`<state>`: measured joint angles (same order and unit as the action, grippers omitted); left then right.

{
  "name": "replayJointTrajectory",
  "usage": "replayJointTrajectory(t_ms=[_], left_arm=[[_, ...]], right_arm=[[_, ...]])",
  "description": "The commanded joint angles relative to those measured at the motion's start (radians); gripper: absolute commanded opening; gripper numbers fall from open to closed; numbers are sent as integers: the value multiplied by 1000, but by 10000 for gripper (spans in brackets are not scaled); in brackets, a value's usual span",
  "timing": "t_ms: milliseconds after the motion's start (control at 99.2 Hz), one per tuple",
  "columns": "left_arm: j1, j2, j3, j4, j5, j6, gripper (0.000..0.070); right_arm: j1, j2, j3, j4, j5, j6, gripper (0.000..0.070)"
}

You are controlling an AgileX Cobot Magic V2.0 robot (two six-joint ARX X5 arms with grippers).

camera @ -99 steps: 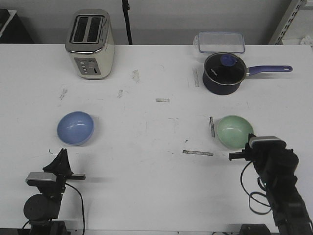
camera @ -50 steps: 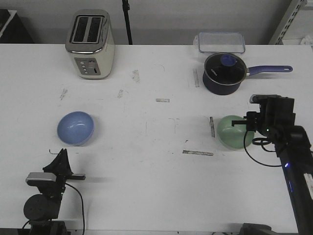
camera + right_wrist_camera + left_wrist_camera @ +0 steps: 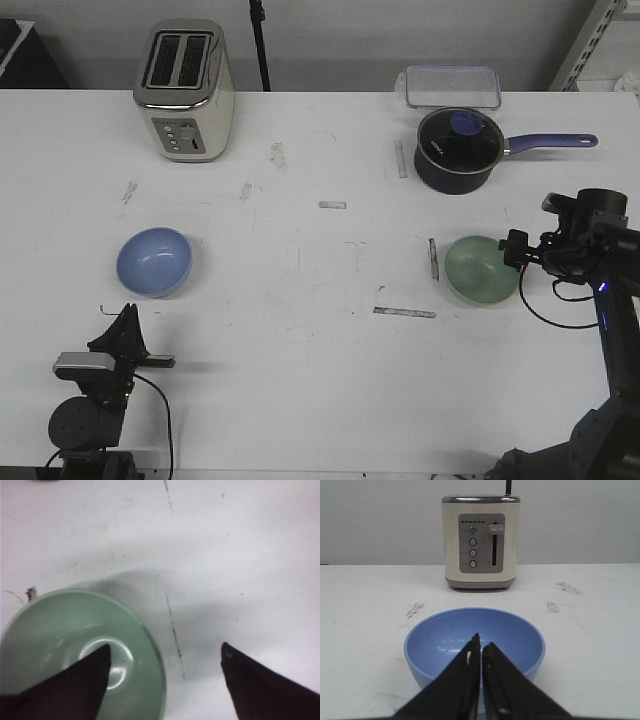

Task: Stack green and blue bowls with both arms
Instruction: 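Grasp the rim of the pale green bowl with the right gripper, then slide the green bowl with the right gripper toward the table center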

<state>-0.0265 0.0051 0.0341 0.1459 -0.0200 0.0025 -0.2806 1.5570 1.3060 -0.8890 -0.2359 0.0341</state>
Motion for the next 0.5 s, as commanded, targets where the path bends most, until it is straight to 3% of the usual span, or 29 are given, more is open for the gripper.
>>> replayJointTrajectory(t_ms=[0,292,494], left_arm=[[1,-2,-22,12,4,8,2],[1,-2,-22,13,4,8,2],[1,-2,-22,12,4,8,2]], right_arm=[[0,27,19,6,-3,-6,519],[6,35,7,25,0,-32,509],[32,35,-31,41,0,-32,425]])
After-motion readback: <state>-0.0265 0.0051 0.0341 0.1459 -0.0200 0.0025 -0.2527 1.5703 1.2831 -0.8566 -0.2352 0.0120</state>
